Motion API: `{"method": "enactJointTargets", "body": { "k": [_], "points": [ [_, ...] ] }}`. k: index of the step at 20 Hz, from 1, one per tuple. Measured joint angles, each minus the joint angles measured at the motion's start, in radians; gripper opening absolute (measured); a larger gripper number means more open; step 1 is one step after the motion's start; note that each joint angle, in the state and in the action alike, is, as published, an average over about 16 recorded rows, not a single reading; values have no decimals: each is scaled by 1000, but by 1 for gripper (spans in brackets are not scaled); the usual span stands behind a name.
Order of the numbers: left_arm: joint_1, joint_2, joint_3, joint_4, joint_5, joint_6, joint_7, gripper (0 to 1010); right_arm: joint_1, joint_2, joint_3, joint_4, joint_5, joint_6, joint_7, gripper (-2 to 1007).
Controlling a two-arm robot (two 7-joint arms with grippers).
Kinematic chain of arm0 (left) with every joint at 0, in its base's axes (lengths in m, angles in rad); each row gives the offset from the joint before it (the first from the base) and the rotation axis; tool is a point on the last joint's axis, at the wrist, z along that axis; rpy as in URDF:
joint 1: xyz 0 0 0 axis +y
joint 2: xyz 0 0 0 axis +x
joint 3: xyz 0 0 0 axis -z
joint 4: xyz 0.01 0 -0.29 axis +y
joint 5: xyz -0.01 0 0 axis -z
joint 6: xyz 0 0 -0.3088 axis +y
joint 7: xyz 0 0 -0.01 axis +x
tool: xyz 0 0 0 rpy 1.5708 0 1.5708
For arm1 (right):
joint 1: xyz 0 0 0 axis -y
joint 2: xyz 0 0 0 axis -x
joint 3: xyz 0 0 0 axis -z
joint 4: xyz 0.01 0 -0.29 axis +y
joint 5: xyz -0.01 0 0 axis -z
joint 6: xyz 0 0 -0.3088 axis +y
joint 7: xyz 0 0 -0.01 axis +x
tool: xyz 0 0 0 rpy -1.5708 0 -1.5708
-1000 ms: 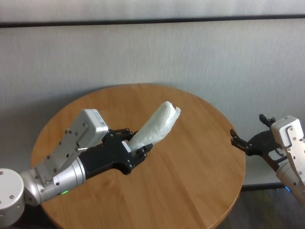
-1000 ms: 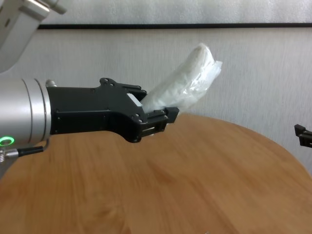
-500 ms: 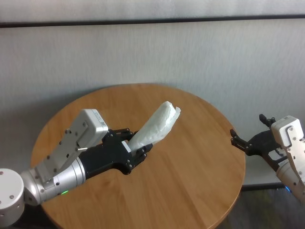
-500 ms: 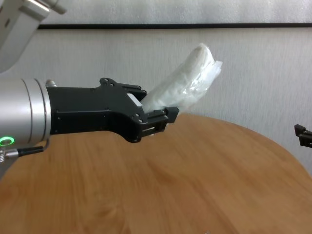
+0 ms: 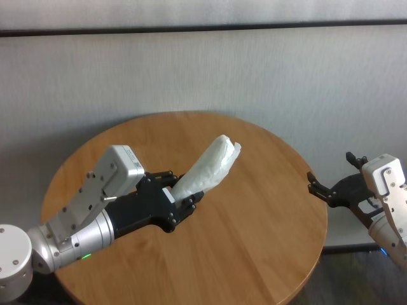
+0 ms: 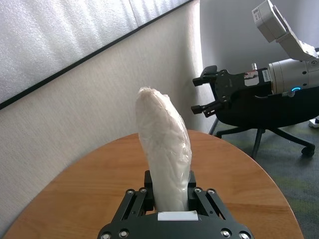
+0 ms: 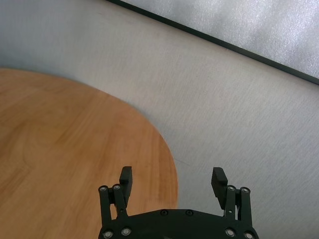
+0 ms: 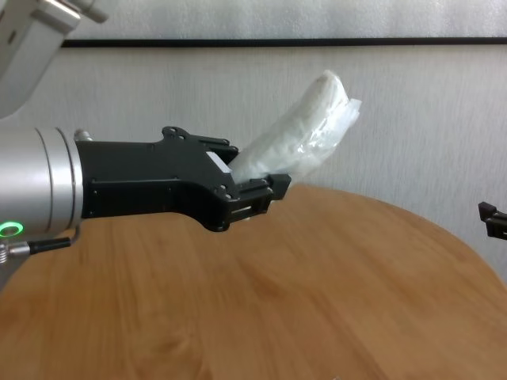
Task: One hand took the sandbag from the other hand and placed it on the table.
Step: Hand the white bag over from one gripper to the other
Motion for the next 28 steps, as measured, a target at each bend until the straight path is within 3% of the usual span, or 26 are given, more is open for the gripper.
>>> {"method": "enactJointTargets", "body": {
  "k": [17, 23, 28],
  "points": [
    [0, 0, 0, 0, 0, 0, 0, 374, -7, -4, 13, -3, -2, -4, 16, 1001],
    [0, 0, 0, 0, 0, 0, 0, 374, -18, -7, 35, -14, 9, -2, 39, 1001],
    [0, 0, 0, 0, 0, 0, 0, 374, -35, -9, 65, -35, 46, 2, 74, 1001]
  ]
}}
